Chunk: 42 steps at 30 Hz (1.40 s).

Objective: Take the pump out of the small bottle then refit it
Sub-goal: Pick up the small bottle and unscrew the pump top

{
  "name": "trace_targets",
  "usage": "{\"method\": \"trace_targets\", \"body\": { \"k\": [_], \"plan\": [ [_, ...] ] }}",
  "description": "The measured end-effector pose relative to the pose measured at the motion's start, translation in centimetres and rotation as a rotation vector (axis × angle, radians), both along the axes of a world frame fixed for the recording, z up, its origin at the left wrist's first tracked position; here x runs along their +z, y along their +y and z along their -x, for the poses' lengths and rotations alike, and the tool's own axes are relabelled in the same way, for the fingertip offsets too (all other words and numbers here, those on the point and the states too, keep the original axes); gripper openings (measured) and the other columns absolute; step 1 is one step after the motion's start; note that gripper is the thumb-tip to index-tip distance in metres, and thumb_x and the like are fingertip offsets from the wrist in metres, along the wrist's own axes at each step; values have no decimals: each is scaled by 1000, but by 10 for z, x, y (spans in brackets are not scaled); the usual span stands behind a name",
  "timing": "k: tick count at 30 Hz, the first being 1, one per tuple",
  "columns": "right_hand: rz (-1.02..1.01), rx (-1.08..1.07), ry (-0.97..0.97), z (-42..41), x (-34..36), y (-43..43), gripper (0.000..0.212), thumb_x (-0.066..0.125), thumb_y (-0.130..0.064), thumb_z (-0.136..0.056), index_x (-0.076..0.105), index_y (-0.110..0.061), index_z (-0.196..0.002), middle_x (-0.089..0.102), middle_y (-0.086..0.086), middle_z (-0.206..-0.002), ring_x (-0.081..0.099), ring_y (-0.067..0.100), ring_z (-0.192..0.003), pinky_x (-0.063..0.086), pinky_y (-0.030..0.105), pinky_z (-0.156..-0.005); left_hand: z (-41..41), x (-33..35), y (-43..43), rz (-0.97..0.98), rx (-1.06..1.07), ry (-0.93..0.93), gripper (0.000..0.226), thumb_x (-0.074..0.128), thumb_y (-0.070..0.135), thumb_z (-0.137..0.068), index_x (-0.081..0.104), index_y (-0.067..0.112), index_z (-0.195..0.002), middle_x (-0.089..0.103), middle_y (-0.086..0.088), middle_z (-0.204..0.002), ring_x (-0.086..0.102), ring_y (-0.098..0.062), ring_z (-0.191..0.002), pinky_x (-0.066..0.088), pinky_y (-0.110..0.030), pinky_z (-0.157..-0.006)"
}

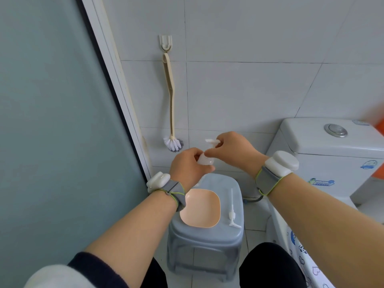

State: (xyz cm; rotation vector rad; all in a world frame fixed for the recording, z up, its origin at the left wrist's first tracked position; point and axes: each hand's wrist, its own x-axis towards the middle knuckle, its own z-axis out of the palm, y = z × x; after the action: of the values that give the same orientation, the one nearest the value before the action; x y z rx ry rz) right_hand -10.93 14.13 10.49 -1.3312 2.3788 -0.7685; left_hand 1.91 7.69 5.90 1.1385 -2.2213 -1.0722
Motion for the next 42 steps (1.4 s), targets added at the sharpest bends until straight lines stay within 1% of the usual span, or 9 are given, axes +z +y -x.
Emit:
{"method": "trace_targets", "body": {
  "k": [6, 10, 15, 21, 28, 33, 36, 39, 42],
  "plan": [
    [-163, 214, -36, 5, 19, 5, 45, 78, -45, -72, 62, -25, -109, 60, -9, -94, 60, 14, -91, 47, 29, -75, -1, -3, 0, 48, -18, -39, 41, 80, 34, -66, 67, 24, -103, 69, 6, -89, 64, -17, -85, 52, -32, -78],
    [-243, 89, -91, 8, 30, -3, 69, 46, -78, -79, 68, -12, -85, 64, 0, -75, 59, 18, -72, 40, 27, -63, -3, -6, 1, 97, -38, -58, 36, 78, 35, -66, 66, 24, -98, 70, 5, -90, 64, -18, -83, 52, -33, -77],
    [-346, 106, 72, 6, 29, -5, 40, 66, -49, -78, 68, -13, -60, 51, -4, -52, 43, 13, -48, 34, 24, -50, -1, -8, 1, 134, -57, -72, 37, 78, 36, -65, 66, 25, -98, 69, 6, -88, 63, -16, -79, 50, -29, -71],
    [-277, 234, 155, 5, 23, 0, 33, 76, -35, -73, 64, -30, -104, 55, -1, -118, 58, 22, -102, 48, 40, -93, -3, -11, -3, 150, -45, -89, 40, 77, 38, -65, 66, 24, -101, 64, 10, -85, 61, -14, -77, 46, -25, -70],
    [-402, 169, 197, 8, 14, -8, 64, 50, -73, -80, 70, -15, -97, 66, 3, -100, 60, 23, -95, 48, 40, -87, -6, -13, -5, 196, -56, -109, 34, 76, 35, -66, 67, 22, -96, 67, 4, -87, 62, -19, -78, 46, -28, -69],
    [-338, 290, 394, 6, 7, -4, 26, 72, -50, -72, 68, -37, -93, 51, -2, -111, 41, 22, -115, 29, 46, -107, -3, -15, -5, 218, -105, -129, 33, 76, 35, -67, 68, 23, -97, 68, 3, -90, 63, -19, -80, 47, -28, -69],
    [-229, 352, 454, 6, 3, -3, 37, 76, -39, -72, 66, -39, -107, 47, 0, -126, 38, 25, -126, 29, 39, -105, -2, -18, -5, 213, -86, -123, 32, 75, 36, -67, 67, 22, -95, 67, 4, -87, 61, -17, -77, 43, -26, -66],
    [-106, 274, 228, 4, 6, -1, 71, 71, -53, -74, 44, -40, -139, 40, 2, -146, 32, 25, -138, 28, 45, -113, -3, -19, -5, 226, -69, -127, 30, 74, 36, -67, 65, 22, -92, 64, 4, -83, 59, -18, -75, 41, -26, -64],
    [-94, 25, -3, 7, 14, -5, 74, 58, -64, -82, 53, -11, -134, 61, 14, -130, 59, 28, -111, 48, 42, -94, -4, -19, -7, 223, -50, -129, 31, 74, 36, -67, 66, 21, -93, 66, 3, -86, 61, -19, -77, 41, -27, -64]
  ]
}}
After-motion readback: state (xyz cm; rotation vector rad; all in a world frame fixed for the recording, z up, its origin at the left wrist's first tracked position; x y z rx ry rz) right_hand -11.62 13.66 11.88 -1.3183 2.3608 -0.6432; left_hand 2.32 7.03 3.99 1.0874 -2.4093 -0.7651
